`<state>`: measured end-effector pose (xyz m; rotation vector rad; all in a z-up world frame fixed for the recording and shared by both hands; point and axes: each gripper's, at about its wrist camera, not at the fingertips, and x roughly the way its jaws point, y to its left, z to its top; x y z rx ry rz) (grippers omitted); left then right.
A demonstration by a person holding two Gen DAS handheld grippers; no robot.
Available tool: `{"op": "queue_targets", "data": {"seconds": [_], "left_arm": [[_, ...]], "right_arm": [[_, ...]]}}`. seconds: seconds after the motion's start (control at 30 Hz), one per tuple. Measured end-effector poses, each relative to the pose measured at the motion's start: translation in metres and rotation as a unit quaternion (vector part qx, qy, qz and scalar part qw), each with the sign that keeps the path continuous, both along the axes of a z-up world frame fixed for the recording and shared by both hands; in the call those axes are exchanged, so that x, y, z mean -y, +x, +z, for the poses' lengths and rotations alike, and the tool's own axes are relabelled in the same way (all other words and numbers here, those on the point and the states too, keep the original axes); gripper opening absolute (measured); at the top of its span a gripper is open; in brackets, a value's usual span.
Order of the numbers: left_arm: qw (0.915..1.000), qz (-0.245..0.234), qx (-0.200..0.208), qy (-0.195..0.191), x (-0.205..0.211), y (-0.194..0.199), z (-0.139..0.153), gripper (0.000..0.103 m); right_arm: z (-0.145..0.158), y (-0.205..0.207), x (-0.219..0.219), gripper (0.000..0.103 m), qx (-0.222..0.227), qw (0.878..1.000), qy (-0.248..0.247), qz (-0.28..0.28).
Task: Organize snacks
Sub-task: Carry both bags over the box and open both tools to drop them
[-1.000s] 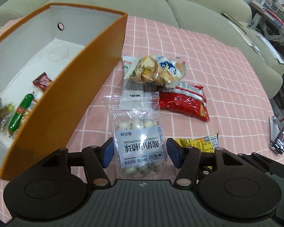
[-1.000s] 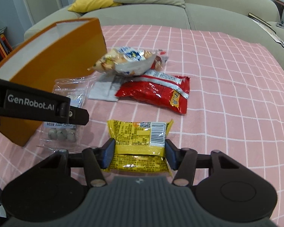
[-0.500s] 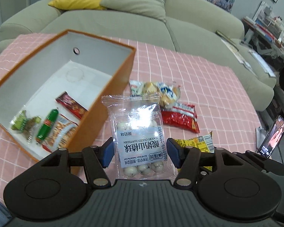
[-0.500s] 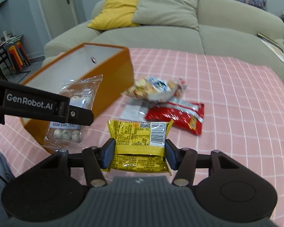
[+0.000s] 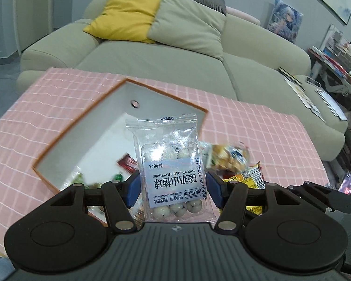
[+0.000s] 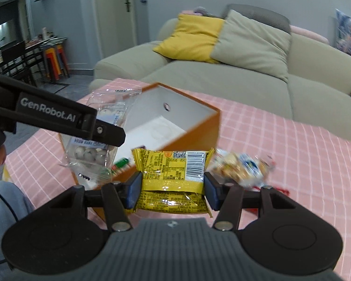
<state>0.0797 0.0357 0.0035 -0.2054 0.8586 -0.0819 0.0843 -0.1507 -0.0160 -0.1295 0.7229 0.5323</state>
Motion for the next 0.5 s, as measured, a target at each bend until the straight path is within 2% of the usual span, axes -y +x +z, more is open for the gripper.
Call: {"op": "queue_targets", "data": {"seconds": [0.23, 0.5], "left_arm": [[0.9998, -0.001, -0.005, 0.022, -0.029, 0.02, 0.006, 0.067], [0.9974, -0.006, -0.048, 0.053, -0.05, 0.048, -0.011, 0.067]], "right_arm": [[0.011, 0.017, -0.043, 0.053, 0.017, 0.998, -0.02, 0.054], [0.002, 0.04, -0.086, 0.053, 0.022, 0.992, -0.069, 0.106]]}}
